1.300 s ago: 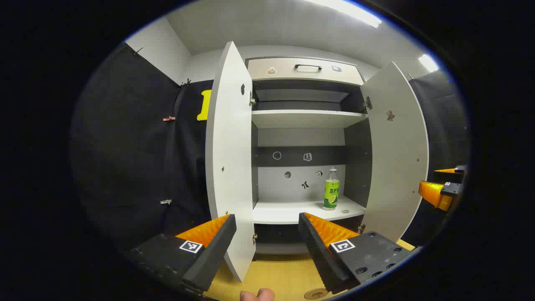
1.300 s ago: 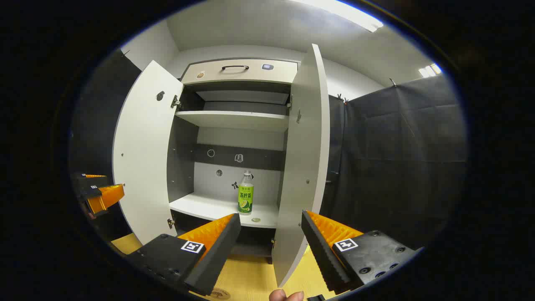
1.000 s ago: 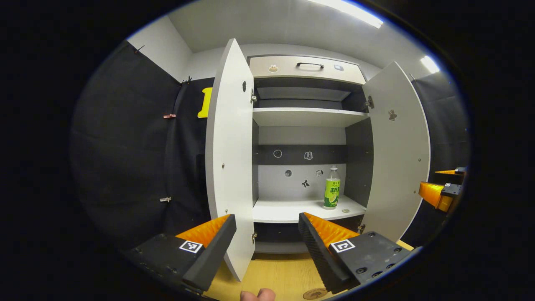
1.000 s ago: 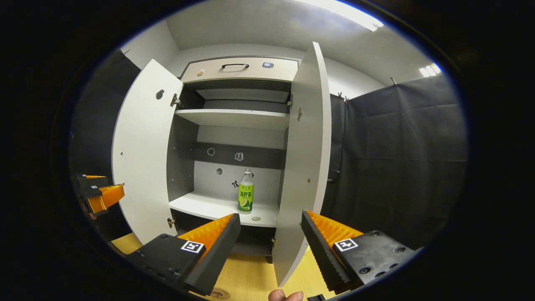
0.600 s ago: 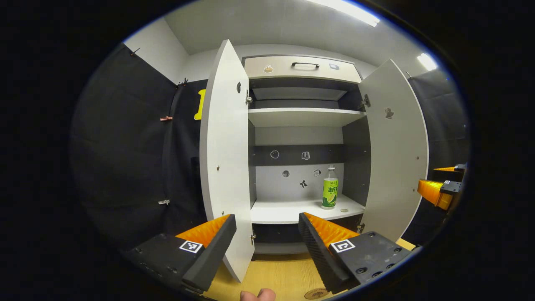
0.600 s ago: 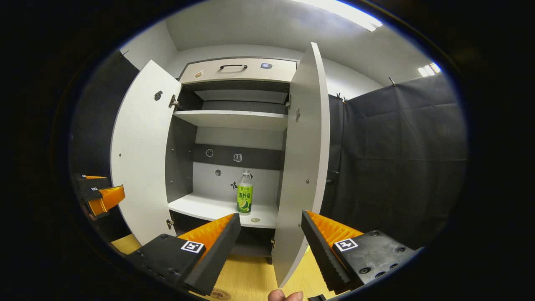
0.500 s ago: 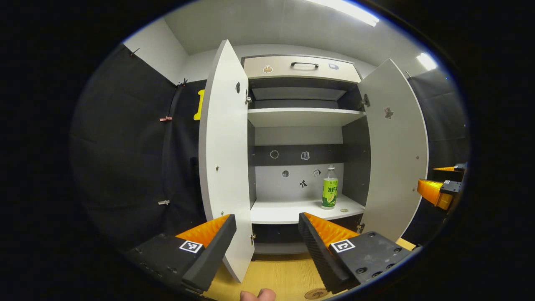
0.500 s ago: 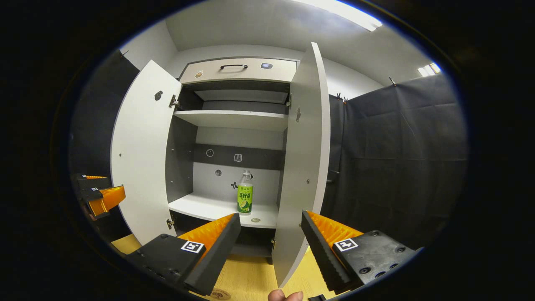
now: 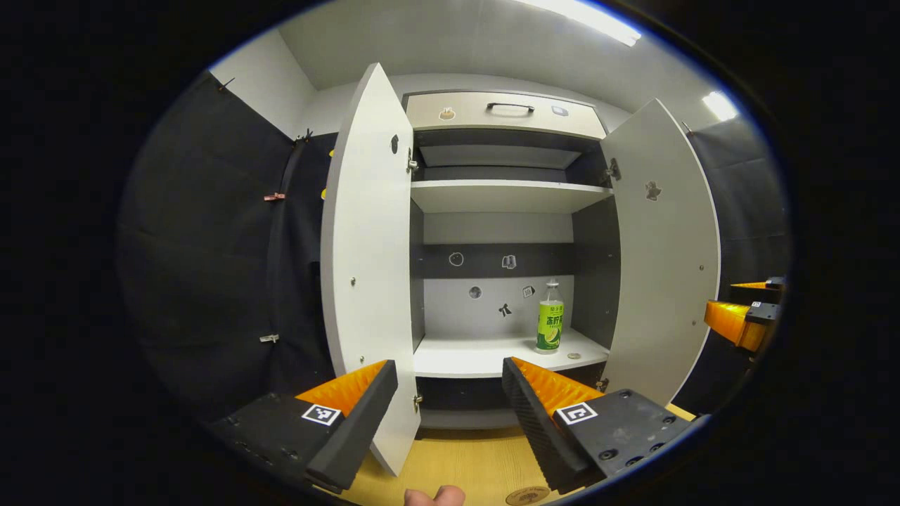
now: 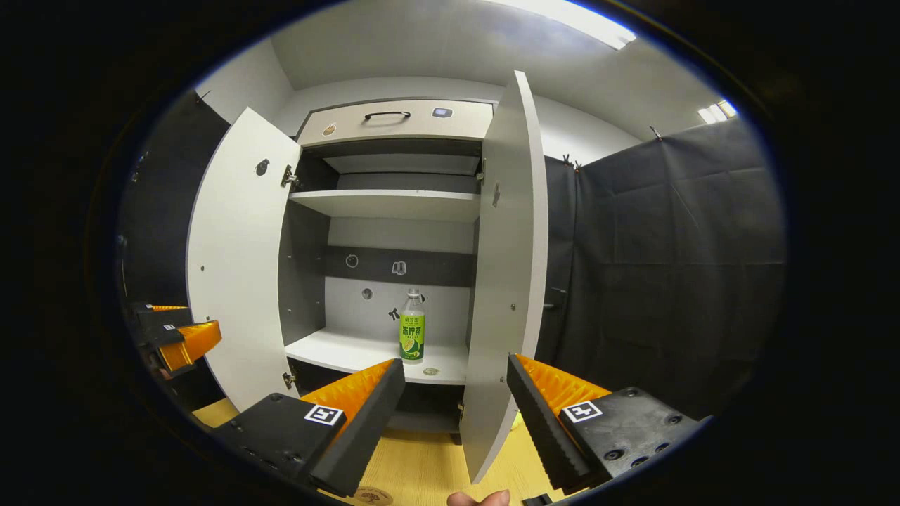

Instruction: Grasp the bottle in the cabinet with the left hand and place it on the coaster, then close the right door with the right hand and the left door with the left hand.

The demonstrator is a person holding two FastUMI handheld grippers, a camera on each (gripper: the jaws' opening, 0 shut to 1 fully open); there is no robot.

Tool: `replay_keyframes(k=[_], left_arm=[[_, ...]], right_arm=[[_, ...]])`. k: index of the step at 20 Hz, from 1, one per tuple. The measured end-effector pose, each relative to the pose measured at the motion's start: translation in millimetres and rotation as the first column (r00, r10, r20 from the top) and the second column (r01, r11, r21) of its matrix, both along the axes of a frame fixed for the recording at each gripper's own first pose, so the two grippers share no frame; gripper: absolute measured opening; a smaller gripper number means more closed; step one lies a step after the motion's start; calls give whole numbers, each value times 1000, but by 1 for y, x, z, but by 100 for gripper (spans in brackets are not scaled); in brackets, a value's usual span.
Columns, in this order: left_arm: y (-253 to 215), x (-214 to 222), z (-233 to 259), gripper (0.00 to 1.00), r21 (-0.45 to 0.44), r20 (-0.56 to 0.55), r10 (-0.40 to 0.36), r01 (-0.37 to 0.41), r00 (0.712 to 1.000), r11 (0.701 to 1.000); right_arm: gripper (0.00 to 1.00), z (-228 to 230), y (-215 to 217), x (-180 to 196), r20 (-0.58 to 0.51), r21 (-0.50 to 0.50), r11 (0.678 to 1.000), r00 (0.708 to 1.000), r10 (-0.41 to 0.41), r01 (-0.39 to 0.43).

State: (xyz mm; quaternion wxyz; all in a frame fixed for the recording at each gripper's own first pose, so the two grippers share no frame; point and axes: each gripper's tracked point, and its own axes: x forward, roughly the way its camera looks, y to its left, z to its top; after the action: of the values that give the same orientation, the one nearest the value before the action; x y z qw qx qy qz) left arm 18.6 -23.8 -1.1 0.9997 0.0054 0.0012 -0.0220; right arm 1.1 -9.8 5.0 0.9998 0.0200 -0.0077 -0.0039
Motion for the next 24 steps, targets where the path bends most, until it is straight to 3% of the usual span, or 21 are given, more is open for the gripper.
replay_keyframes(k=[7,13,18,24], left_arm=[[-76,42,-6,95,-7,5,-110,110,994,994],[-165,107,-30,95,-6,-19,-175,175,984,985],[-214,183,-56,95,10,-57,-157,157,986,988],[-226,277,-84,94,4,-90,-79,80,993,997]], right_arm=[[97,3,-36,-17,8,24,999,999,-38,38],[97,-4,-83,-31,4,32,996,996,-84,84],[97,-18,-118,-35,-41,44,993,993,-108,110],[97,-25,-143,-24,-69,8,992,990,-123,124]])
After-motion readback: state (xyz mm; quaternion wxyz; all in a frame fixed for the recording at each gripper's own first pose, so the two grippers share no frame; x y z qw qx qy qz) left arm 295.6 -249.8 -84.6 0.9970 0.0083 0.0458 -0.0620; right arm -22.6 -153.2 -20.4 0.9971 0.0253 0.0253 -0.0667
